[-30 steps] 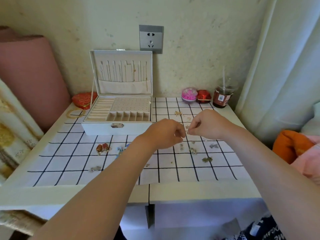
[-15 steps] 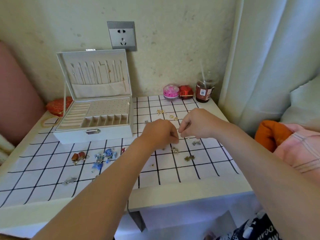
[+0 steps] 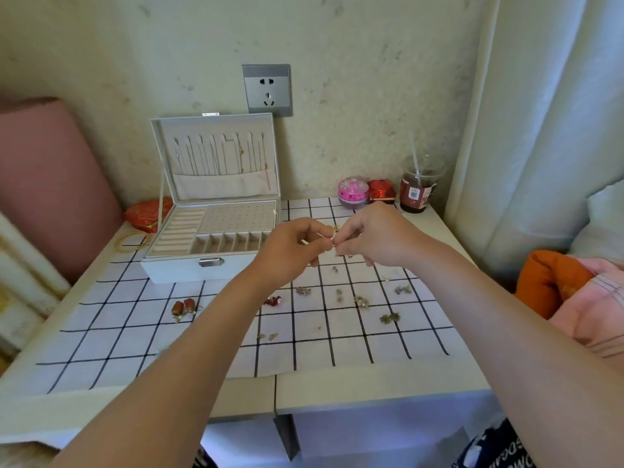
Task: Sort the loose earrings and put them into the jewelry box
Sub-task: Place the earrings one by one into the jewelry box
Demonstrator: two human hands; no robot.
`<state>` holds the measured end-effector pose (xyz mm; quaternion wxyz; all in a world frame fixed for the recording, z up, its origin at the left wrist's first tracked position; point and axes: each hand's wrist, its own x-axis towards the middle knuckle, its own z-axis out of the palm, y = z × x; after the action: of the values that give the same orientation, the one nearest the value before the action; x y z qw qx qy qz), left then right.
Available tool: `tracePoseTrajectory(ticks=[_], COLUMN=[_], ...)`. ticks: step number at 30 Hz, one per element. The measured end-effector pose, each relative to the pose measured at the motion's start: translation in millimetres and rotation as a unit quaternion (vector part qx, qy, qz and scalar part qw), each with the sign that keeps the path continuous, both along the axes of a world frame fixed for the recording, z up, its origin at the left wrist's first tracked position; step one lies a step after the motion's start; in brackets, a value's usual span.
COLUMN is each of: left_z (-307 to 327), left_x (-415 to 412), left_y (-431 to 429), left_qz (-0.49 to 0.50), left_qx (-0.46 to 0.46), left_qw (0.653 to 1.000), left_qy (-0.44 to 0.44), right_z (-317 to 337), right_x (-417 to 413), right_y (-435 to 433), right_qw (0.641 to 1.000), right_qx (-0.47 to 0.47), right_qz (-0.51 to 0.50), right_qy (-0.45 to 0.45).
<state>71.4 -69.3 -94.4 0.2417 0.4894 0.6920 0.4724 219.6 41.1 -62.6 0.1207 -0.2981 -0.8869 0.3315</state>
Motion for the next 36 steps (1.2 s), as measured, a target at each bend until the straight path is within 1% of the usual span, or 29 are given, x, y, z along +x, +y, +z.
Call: tracePoseTrajectory(ticks=[2,5,9,12,14,17,20,22,25,28,32,36], left_z=[5,11,17,20,23,28,35,40,47,48,43,37], left_x=[-7,-21,-42,-53,-60,-72,-85,-95,-115,-133,-154,-174], left_y=[-11,-26,-45,-57,-64,-72,-79,-83,-92,-101,-107,-100], left_qz=[0.002,-0.002,0.002,0.011,0.018,0.044,0.074,0.078,0.070,0.053,0.038,0.078], left_qx=[0.007,-0.010,-0.007,0.010,0.020,0.027,0.044,0.048,0.036,0.025,0.009,0.023], left_qw=[1.000,0.998,0.996,0.995,0.994,0.992,0.983,0.978,0.978,0.975,0.971,0.960], left_qy=[-0.031,-0.067,-0.090,-0.097,-0.102,-0.117,-0.164,-0.188,-0.196,-0.214,-0.236,-0.268], right_z=[4,9,12,12,11,13,19,26,33,37,40,35], right_x=[-9,-21,-38,-53,-65,-84,-104,-118,-139,-155,-176,-199], right_y=[-8,-18,-30,-39,-47,-56,-65,-69,-68,-67,-67,-57], right_qw=[0.999,0.996,0.991,0.988,0.983,0.973,0.968,0.967,0.970,0.970,0.961,0.963], right_qx=[-0.024,-0.053,-0.088,-0.117,-0.132,-0.122,-0.086,-0.064,-0.013,0.011,-0.030,-0.058], right_qz=[0.015,0.043,0.047,0.043,0.037,0.027,0.040,0.062,0.084,0.120,0.182,0.147], right_qy=[0.026,0.057,0.090,0.091,0.119,0.194,0.232,0.237,0.227,0.211,0.205,0.217])
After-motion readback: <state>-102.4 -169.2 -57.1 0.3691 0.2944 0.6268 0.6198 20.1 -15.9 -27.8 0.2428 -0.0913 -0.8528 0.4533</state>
